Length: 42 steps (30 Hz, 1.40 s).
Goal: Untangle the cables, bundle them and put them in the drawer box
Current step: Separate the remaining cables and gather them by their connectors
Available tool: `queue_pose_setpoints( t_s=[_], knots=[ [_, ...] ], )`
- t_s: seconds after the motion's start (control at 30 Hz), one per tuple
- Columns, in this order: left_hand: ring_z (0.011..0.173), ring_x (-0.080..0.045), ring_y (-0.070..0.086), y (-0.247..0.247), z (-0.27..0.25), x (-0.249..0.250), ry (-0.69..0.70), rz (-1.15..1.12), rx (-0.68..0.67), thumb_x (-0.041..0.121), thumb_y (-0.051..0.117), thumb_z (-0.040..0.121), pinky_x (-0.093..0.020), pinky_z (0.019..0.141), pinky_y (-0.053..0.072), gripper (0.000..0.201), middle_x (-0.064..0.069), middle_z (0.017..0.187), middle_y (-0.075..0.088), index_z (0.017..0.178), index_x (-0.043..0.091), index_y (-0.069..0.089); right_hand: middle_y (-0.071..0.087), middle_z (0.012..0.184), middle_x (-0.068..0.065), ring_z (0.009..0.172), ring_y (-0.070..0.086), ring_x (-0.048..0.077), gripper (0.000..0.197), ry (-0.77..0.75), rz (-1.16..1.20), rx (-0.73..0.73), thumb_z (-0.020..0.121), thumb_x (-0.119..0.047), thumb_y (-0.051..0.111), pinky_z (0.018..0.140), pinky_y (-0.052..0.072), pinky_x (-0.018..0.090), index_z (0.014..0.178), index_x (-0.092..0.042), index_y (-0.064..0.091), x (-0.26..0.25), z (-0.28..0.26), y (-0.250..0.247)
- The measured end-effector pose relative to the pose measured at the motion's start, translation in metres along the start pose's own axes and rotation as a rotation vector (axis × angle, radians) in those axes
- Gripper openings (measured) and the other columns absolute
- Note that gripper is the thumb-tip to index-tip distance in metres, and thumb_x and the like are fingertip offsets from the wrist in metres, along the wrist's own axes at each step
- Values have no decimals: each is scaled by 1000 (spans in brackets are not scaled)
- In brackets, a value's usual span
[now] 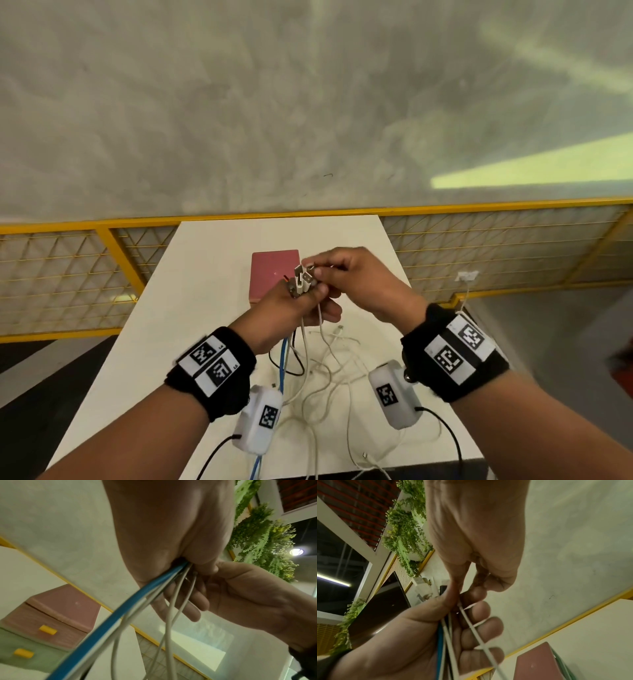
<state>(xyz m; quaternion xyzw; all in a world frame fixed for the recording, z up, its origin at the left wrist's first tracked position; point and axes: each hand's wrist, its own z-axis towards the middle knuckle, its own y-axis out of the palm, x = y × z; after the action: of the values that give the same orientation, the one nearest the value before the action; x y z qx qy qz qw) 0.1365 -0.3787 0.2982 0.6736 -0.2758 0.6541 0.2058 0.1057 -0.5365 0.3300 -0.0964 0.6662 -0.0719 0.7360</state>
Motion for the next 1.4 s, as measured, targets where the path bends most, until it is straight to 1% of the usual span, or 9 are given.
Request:
queue_pose_setpoints(
  t_s=[0.17,0.27,0.33,0.53,0.8,1.0,1.17,1.27,1.4],
  knots=[
    [93,-45,71,-1,2,-3,18,-63,124,23,47,103,-61,93,52,27,-12,73,71,94,9,68,60,72,0,61,56,11,24,296,172,268,96,-32,52,55,41,25,94,-14,68,29,-21,11],
    [87,-41,72,-2,1,-2,-6,-155,189,22,45,103,-57,89,56,30,-12,70,72,87,7,65,60,66,8,52,52,17,52,798,456,30,96,-52,42,48,33,24,77,-9,64,67,-40,29],
    [74,-35,72,-1,-2,1,-36,-191,158,23,44,104,-53,82,58,32,-12,66,68,85,6,63,64,71,9,57,54,17,53,922,652,-50,94,-55,44,51,36,24,79,-9,65,84,-44,40],
    [40,-15,43,-13,-37,17,-74,-112,126,27,51,99,-30,50,48,32,-4,52,43,74,9,61,56,75,5,61,47,16,25,876,1094,248,96,-21,46,63,43,31,76,-9,54,88,-9,10],
    [28,-1,26,-78,-74,90,223,-326,466,35,48,96,-17,37,17,33,7,47,38,68,19,50,57,76,6,63,50,17,23,815,1190,464,99,-9,34,63,49,36,86,-6,52,93,10,-4],
    [33,3,44,-29,-35,56,103,114,459,15,64,92,-15,39,33,18,9,47,62,78,6,71,68,108,18,86,72,29,15,560,1065,106,95,-7,48,75,59,41,100,-9,62,53,-4,32],
    [82,-13,74,8,-14,8,38,215,384,13,78,80,-37,77,60,22,0,89,77,101,14,71,74,105,11,95,70,24,35,471,1102,23,96,-23,40,92,51,43,107,-11,71,26,-11,48],
    [81,-21,75,10,-13,3,16,140,374,5,75,80,-44,73,62,22,-4,88,77,100,13,72,72,109,13,101,68,29,46,472,1187,-26,97,-37,36,94,46,48,110,-11,71,22,-14,49],
    [43,0,52,-2,-28,8,-47,100,135,-5,73,79,-13,41,39,18,14,54,61,94,6,71,74,88,20,81,72,33,36,589,1137,77,92,-19,43,81,49,47,76,-2,72,24,-2,35]
  ],
)
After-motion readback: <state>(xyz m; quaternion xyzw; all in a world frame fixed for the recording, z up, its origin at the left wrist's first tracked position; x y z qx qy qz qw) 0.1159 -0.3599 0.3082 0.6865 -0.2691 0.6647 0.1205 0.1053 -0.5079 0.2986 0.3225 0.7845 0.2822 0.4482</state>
